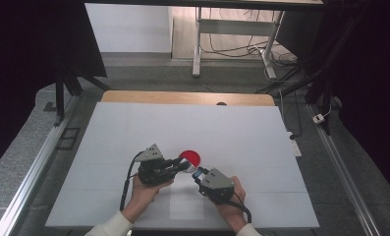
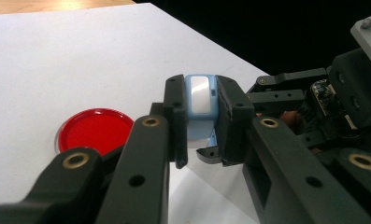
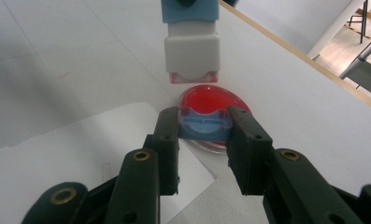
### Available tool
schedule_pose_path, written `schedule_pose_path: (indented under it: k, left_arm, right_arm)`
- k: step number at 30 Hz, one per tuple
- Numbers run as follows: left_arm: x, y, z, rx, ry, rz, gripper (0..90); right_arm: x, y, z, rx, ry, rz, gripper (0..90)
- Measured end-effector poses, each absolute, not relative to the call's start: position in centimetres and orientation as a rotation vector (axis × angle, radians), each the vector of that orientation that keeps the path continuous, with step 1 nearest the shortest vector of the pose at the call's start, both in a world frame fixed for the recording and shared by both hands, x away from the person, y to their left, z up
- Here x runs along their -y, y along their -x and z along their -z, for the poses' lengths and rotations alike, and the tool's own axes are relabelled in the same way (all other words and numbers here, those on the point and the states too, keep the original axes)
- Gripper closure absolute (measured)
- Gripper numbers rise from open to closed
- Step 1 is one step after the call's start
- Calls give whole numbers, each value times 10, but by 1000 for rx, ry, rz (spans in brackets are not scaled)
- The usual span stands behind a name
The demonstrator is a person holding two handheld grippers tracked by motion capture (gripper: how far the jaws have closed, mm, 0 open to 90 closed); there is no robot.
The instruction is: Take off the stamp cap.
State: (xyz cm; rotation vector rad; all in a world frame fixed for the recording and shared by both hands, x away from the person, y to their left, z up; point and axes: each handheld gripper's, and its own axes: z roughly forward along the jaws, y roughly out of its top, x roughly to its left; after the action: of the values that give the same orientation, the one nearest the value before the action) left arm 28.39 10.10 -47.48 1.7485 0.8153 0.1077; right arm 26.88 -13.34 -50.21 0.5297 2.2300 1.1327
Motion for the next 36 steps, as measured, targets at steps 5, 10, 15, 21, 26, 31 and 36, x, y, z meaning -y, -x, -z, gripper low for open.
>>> schedule_pose_path:
  k: [5,10,15,21,26,31,36]
  left_arm:
    - [-102,-283,474,-817,-1748,-113,756]
    - [-102,-283,474,-815,-1750,-115,756]
    - [-103,-282,474,-811,-1755,-121,756]
    - [-103,-282,473,-808,-1759,-129,756]
    - [-103,-282,473,-808,-1761,-135,756]
    - [-104,-282,472,-809,-1760,-145,756]
    - [-105,-282,472,-812,-1759,-150,756]
  right_arm:
    - [137,-270,502,-2226,-537,-1132,653]
    - [142,-270,503,-2224,-549,-1129,653]
    - [151,-273,504,-2231,-569,-1140,653]
    - [167,-272,503,-2224,-615,-1162,653]
    - [187,-270,500,-2216,-638,-1153,652]
    - [210,-269,496,-2195,-667,-1152,652]
    - [228,-268,496,-2184,-701,-1147,652]
